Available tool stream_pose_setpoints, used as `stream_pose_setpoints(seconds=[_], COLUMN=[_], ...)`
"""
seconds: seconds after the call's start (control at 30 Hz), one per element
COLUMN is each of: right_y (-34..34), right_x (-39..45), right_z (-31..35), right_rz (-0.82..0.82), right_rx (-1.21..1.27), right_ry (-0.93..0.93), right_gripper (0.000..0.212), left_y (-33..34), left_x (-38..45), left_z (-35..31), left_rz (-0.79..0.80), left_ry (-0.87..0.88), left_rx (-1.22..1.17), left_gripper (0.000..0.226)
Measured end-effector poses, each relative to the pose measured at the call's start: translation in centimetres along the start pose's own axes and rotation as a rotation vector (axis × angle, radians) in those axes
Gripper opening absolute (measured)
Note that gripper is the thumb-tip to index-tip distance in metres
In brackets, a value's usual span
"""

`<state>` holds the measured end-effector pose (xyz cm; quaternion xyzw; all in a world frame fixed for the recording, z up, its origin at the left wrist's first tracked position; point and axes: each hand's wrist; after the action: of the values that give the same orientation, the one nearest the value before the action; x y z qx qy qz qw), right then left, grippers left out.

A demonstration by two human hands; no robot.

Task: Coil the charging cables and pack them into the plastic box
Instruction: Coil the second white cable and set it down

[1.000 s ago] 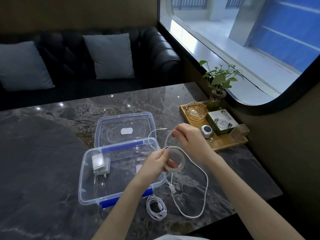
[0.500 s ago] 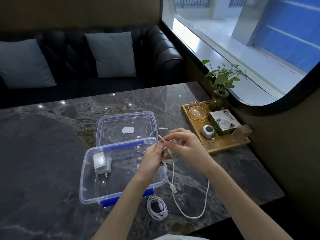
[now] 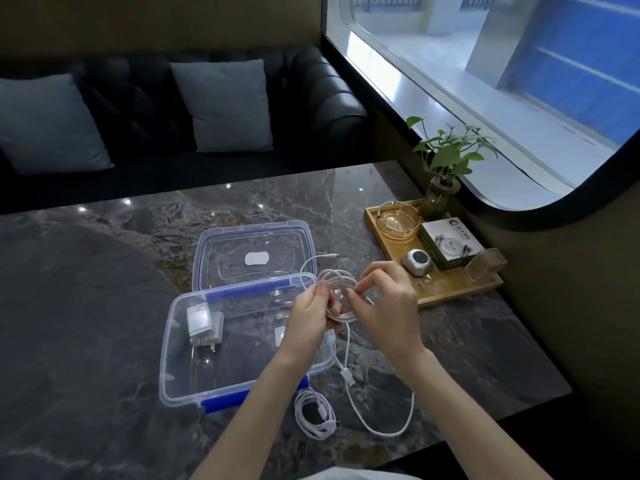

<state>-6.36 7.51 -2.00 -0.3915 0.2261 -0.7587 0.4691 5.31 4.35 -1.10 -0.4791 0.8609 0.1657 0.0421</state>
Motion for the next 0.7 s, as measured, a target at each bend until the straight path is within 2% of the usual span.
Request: stream_pose_setpoints(seconds=[0.07,0.13,0.2,0.3,0.43,0.6,0.7], right_y=[-0.3,-0.7,-0.8,-0.7,-0.6,-0.1,-0.5], right_x=[0.0,0.2,0.3,0.3,0.4,0.5,0.7], right_z=[0.2,0.2,0.0,0.0,0.5,-0.1,-0.5], right_rz=[0.162,0.390,0.509,0.517,0.504,0.559,0.604], right_rx=[0.248,0.610,0.759,0.756,1.018,1.184,1.157], right_ry=[0.149,0.298,0.302,0.264,0.411,0.566,0.654], right_gripper=[0.025,0.037,0.025,0.018,0.022,0.064,0.051], left_y=[-0.2,-0.4,-0.5,-0.5,-0.5,-0.5,-0.6], left_x=[-0.1,-0.1,-0.1,0.0,0.2,-0.1,-0.1], left_z=[0.0,-0.2,-0.4,-0.6,-0.7,-1.8,-1.9], left_rz=[0.026,0.064,0.091,0.104,0.130,0.148,0.121], left_ry=[0.005,-0.001,-0.011,-0.059,-0.126,-0.176,-0.226], left_rx=[-0.021,-0.062,-0.090,-0.138,-0.311,-0.602,-0.634], left_gripper=[0.038,0.037,0.036,0.034,0.032,0.036,0.036])
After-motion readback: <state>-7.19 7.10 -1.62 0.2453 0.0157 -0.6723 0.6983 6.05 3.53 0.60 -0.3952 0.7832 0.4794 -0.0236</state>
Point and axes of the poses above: each hand's wrist, its own x-axis towards the middle knuckle, its own y-axis out of the palm, z = x × y, and after that the axes turned 10 degrees about z, right-handed
